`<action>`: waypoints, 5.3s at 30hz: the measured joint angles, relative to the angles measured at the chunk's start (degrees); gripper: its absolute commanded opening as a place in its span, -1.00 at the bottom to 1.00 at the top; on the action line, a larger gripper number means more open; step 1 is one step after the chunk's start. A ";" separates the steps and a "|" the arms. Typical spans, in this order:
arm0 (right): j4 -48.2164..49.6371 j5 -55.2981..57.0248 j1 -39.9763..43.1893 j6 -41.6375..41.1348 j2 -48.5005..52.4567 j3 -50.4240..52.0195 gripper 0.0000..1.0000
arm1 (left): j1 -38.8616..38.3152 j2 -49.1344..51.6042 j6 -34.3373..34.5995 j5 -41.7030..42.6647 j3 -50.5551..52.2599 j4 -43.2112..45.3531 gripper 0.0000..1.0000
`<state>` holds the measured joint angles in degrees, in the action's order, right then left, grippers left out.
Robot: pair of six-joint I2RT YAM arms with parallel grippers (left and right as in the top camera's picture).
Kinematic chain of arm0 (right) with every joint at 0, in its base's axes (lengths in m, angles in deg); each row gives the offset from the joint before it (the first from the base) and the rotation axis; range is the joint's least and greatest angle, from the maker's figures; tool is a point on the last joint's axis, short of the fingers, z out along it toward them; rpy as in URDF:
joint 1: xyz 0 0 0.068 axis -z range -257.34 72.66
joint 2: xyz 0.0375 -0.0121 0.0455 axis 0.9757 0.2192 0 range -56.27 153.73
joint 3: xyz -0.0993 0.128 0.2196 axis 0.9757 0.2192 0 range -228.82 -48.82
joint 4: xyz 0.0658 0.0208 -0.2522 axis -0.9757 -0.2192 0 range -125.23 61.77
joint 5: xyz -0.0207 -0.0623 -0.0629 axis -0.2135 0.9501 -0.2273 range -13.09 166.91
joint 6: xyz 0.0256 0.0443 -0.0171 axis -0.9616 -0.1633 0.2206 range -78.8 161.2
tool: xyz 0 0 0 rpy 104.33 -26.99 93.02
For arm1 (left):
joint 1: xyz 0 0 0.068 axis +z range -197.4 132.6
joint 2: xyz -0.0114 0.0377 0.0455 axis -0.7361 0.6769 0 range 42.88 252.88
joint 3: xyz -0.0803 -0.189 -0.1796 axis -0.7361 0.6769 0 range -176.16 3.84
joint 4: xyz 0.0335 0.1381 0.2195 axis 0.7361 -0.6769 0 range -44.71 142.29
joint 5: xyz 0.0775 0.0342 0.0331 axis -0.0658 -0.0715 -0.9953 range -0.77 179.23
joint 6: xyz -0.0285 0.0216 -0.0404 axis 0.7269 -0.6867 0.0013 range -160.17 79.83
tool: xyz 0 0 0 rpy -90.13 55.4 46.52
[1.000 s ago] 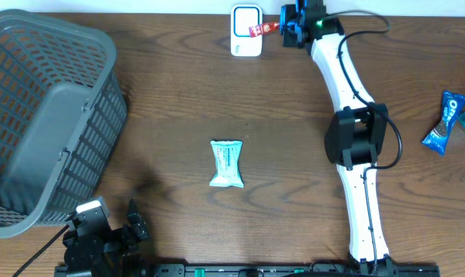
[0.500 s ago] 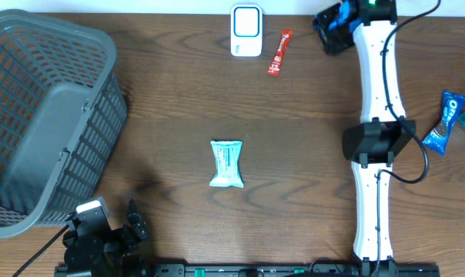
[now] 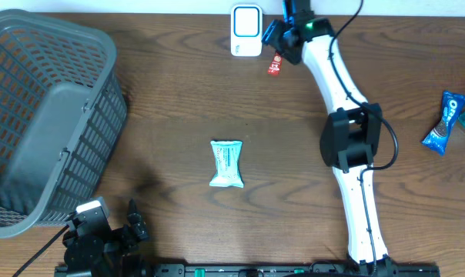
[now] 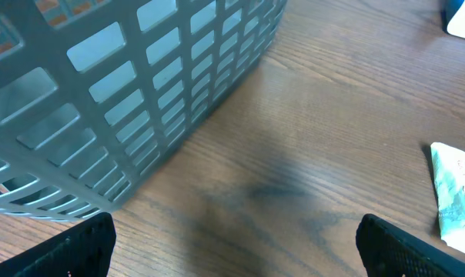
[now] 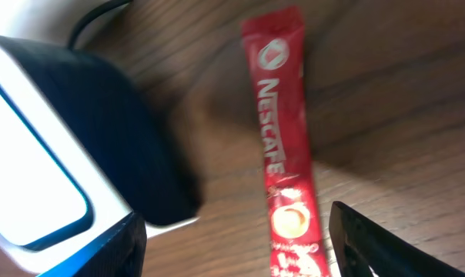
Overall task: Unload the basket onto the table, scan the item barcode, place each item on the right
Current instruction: 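Hold the stick in front of the scanner with the right gripper, then carry the stick to the right edge and release it by the Oreo pack, then reach the right gripper to the teal wipes pack and grasp it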
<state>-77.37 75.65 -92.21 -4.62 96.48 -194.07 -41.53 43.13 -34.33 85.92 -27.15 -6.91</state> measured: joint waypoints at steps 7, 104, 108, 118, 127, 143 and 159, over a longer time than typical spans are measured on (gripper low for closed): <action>0.63 11.54 -0.44 4.55 0.00 0.92 0.47 | 0.00 0.00 0.00 0.00 0.00 0.00 1.00; -18.69 -20.33 6.56 30.99 -43.56 33.35 0.99 | 0.00 0.00 0.00 0.00 0.00 0.00 1.00; -15.87 -25.55 -3.26 30.47 -40.70 37.97 0.98 | 0.00 0.02 0.00 0.00 0.00 0.00 1.00; -19.71 -7.80 -27.91 13.46 -33.48 39.91 0.94 | 0.00 0.00 0.00 0.00 0.00 -0.02 1.00; -23.87 3.85 -34.69 2.64 -25.14 39.95 0.85 | 0.00 0.00 0.00 0.00 0.00 0.00 1.00; -24.37 16.85 -38.23 -5.16 -18.40 39.34 -0.31 | 0.00 0.02 0.00 0.00 0.00 0.00 1.00; -44.33 17.20 -37.51 -0.13 -15.21 26.36 -0.98 | 0.00 0.02 0.00 0.00 0.00 -0.02 1.00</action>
<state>-121.70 92.85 -129.72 -4.75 81.27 -167.71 -41.53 43.15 -34.33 85.92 -27.15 -6.93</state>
